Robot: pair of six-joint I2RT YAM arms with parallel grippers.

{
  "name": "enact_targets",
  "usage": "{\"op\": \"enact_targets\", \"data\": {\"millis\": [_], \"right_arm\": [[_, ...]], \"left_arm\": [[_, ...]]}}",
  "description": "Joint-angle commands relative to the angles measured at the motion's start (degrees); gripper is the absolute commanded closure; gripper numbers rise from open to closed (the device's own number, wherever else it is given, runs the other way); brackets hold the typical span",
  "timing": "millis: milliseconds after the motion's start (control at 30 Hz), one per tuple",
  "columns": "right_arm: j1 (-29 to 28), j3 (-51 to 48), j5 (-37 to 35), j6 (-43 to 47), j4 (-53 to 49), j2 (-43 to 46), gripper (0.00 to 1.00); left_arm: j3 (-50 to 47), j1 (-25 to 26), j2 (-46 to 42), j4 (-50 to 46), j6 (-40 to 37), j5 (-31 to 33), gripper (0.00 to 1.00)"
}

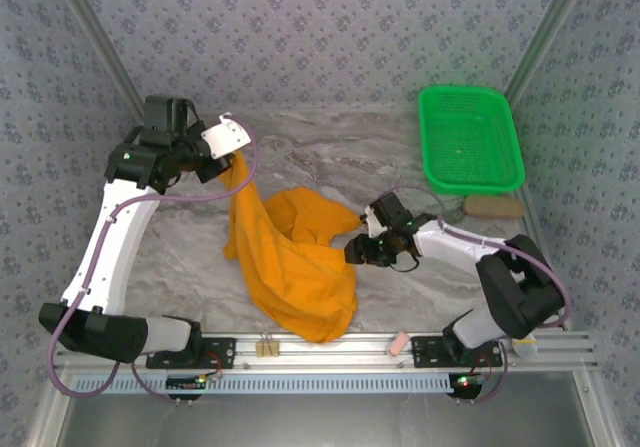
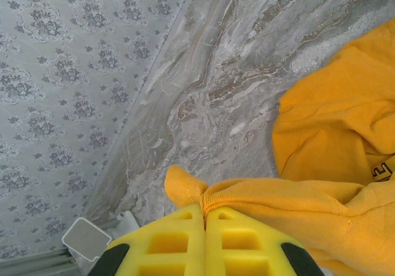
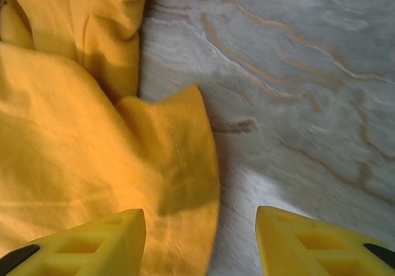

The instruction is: Fold the inside-out t-shirt

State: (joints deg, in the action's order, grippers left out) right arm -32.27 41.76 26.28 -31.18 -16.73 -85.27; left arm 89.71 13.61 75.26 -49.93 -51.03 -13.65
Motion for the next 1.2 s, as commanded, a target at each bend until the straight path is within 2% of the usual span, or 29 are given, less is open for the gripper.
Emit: {"op": "enact_targets", "data": {"millis": [0,67,100,267,333,433,567,633,733,867,900,933,967,1067,1167], "right_arm": [[-0.24,0.25,3.02,-3.50,5.43,-3.48,0.49],[0.05,0.34,4.69,-4.06,7.48,-5.46,0.56],[0.09,0.34,5.23,-4.32,8.15,-5.85,0.66],[0.05,1.65,1.96,-2.00,3.95,-0.80,0.97],[0.61,3.07,0.24,-0.90,0.06,1.53,1.00],[1.41,6.99,-4.19,1.26,-7.36,4.95,0.98],[1.20,14.97,-20.66,5.68,-21.29,8.21,0.78],[1.75,17.11,-23.32,7.47,-23.09,8.87,0.77],[3.49,17.69,-18.16,8.72,-21.68,8.72,0.99],[4.09,17.01,-13.37,6.44,-19.54,6.92,0.99],[4.23,16.52,-12.94,4.62,-19.74,6.15,0.83],[4.64,15.58,-11.76,2.64,-19.76,5.06,0.62],[4.84,14.09,-9.47,0.70,-18.60,3.96,0.53],[4.35,7.70,-0.13,-4.28,-10.41,0.66,0.50],[2.66,5.99,1.99,-5.48,-6.87,-3.06,0.49]], "left_arm": [[0.02,-0.16,-1.17,-0.52,-0.93,-0.58,1.00],[-0.11,-0.16,-1.41,-0.67,-1.00,-0.59,1.00],[0.02,-0.16,-1.48,-0.82,-0.96,-0.52,1.00],[0.21,-0.16,-2.29,-1.48,-1.45,0.75,1.00],[0.28,-0.16,-2.64,-1.32,-1.47,0.95,1.00],[0.68,-0.16,-2.76,-1.24,-0.89,0.92,1.00],[2.02,-0.25,-2.50,-0.83,0.26,1.95,1.00],[3.03,-0.22,-2.24,-0.88,0.66,1.33,1.00],[3.88,-0.25,-1.99,-0.96,0.96,0.39,1.00],[4.48,-0.24,-1.71,-1.67,0.90,0.42,1.00],[4.64,-0.24,-1.63,-2.17,0.68,0.42,1.00],[4.53,-0.20,-1.67,-2.84,0.26,0.47,1.00],[4.36,-0.25,-1.55,-3.23,-0.03,0.72,1.00],[3.39,-0.24,-1.61,-3.44,-0.53,1.87,1.00],[2.72,-0.25,-1.44,-3.76,-0.72,2.10,1.00]]}}
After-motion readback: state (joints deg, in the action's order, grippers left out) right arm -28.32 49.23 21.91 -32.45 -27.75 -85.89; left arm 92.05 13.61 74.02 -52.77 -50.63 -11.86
